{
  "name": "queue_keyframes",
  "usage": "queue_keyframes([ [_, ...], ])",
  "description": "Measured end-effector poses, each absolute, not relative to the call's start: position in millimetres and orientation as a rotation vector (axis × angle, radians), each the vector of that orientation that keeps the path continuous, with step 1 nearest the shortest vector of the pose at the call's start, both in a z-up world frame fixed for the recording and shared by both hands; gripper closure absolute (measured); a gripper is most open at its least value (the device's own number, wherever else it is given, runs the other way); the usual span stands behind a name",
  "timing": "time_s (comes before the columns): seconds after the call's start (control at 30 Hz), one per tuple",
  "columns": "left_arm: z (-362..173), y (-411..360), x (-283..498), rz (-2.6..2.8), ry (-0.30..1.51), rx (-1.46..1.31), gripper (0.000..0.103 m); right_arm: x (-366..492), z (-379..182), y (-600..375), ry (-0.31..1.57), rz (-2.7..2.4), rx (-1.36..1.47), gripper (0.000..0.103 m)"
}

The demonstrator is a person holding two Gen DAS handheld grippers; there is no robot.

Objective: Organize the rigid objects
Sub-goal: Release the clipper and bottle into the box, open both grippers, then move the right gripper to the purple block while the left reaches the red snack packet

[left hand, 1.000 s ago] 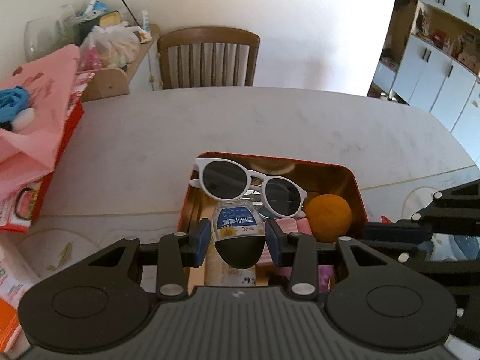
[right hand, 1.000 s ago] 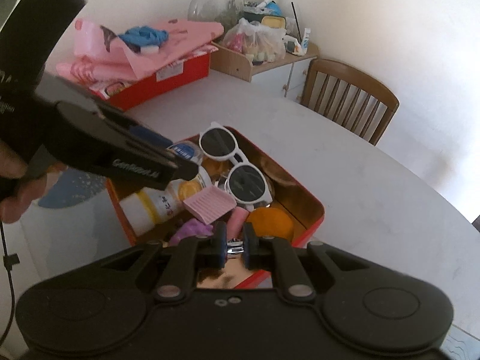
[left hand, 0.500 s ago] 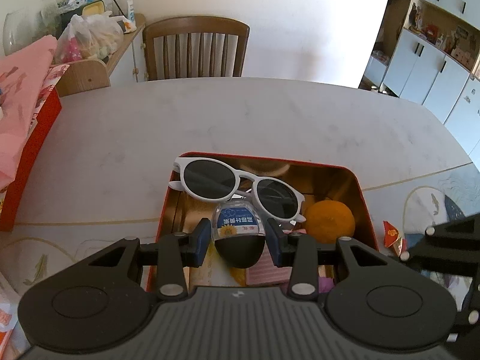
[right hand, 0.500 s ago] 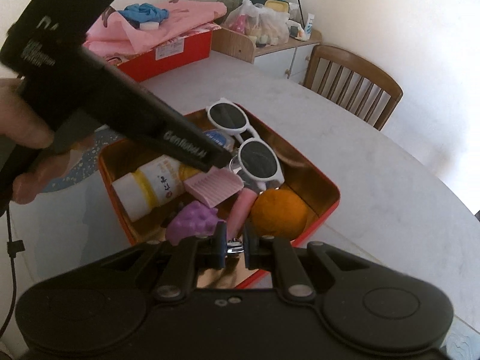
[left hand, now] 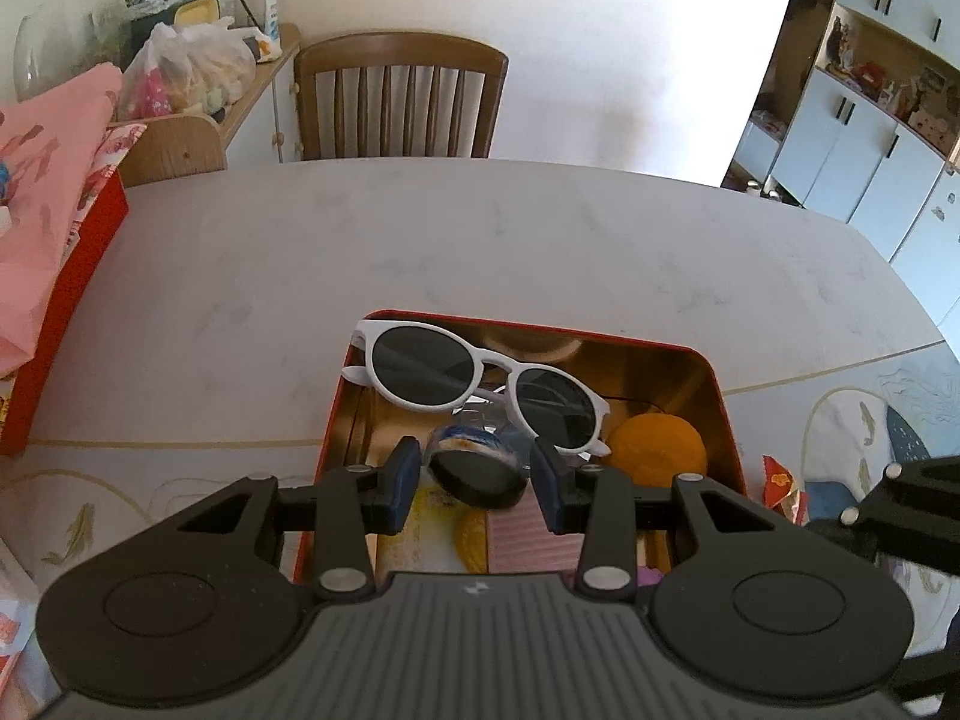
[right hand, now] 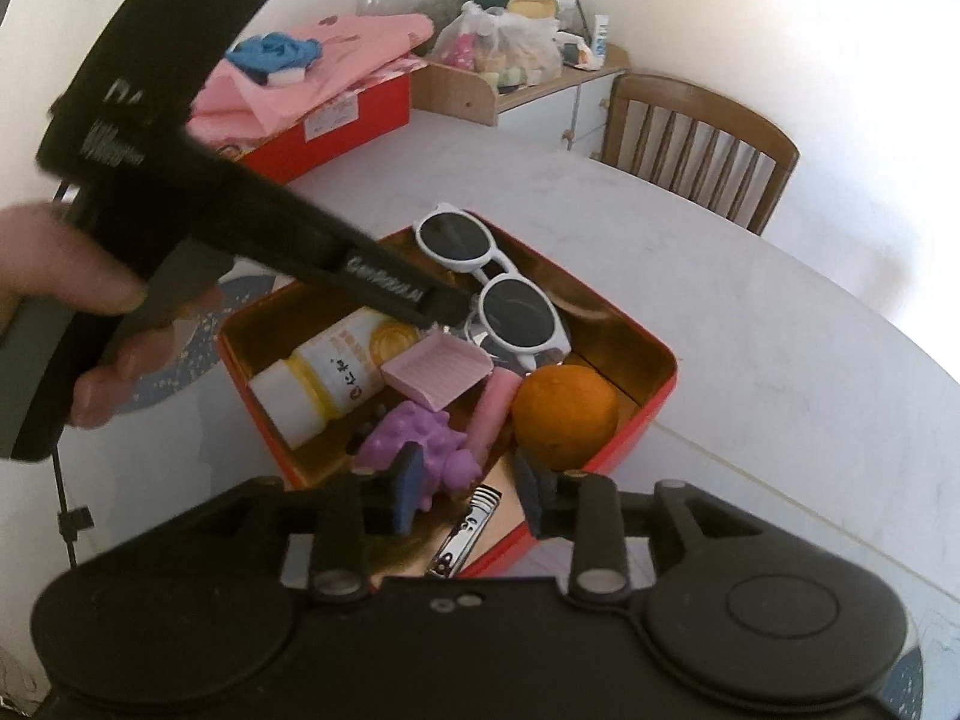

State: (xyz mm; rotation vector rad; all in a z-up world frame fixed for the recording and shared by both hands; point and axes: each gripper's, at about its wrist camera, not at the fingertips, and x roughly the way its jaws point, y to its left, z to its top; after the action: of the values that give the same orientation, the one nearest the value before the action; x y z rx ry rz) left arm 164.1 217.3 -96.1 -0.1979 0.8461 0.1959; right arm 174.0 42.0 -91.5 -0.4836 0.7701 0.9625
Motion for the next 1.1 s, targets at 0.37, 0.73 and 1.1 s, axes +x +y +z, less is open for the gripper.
queue_keyframes([
  [0.37,-77,200,142,0.190,0.786,-0.164,0.048,169,-75,25,0.766,0.945,-0.406,0.058],
  [0.73,-62,177,115,0.174,0.758,-0.156,0.041,159,-56,0,0.745,0.927,-0.364,0.039],
  [1.1,-52,140,98,0.136,0.721,-0.150,0.029,155,-42,-49,0.715,0.923,-0.301,0.021],
])
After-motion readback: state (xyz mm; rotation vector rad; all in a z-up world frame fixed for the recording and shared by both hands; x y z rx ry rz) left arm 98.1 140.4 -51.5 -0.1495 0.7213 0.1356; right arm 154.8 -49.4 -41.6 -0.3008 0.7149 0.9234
